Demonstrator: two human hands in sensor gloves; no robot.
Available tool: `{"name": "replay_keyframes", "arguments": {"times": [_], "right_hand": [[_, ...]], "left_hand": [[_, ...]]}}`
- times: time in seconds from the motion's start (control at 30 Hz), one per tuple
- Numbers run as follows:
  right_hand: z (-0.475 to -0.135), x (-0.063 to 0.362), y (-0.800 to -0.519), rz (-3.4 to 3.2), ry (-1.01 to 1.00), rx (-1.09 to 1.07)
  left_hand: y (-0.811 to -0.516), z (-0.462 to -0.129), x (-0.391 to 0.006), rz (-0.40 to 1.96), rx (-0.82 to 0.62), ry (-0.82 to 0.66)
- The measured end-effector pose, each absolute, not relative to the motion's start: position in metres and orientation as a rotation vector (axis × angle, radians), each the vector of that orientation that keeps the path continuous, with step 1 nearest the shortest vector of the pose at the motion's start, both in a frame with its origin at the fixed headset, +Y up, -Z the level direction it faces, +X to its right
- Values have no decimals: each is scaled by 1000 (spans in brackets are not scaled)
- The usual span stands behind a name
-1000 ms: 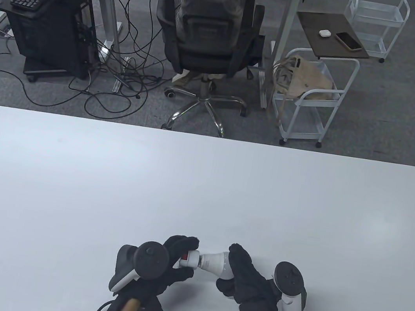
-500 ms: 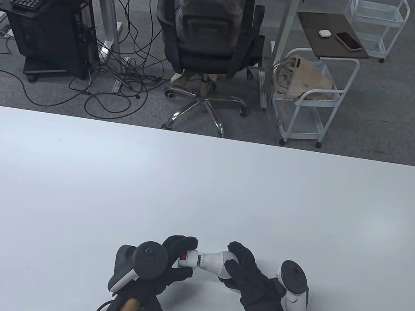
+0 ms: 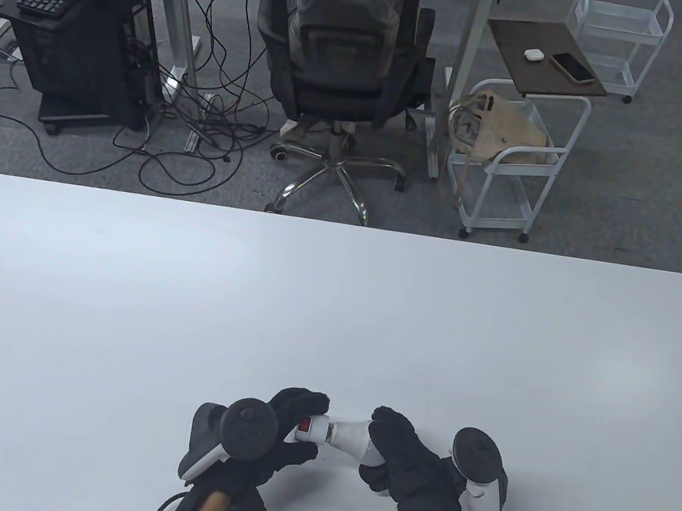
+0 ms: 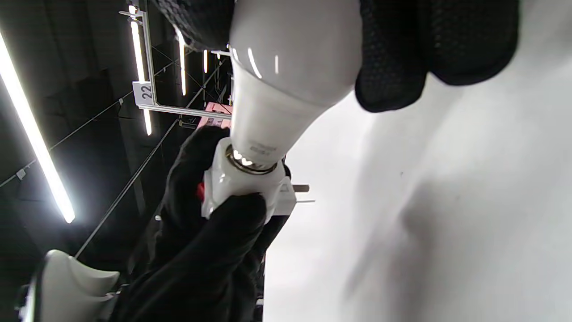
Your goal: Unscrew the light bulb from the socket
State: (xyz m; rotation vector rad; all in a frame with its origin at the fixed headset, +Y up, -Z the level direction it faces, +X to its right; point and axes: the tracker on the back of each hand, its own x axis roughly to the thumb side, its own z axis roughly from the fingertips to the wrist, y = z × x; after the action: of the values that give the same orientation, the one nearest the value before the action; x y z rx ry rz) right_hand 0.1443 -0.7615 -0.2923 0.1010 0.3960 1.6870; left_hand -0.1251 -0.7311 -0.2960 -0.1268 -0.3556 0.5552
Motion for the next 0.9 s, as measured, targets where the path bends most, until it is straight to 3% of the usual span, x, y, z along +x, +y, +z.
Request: {"name": "replay_keyframes", "arguments": {"times": [0.9], "right_hand": [[-294,142,-756,1691,402,198]], "left_hand": [[-734,-301,-137,632,-183,-351]]}}
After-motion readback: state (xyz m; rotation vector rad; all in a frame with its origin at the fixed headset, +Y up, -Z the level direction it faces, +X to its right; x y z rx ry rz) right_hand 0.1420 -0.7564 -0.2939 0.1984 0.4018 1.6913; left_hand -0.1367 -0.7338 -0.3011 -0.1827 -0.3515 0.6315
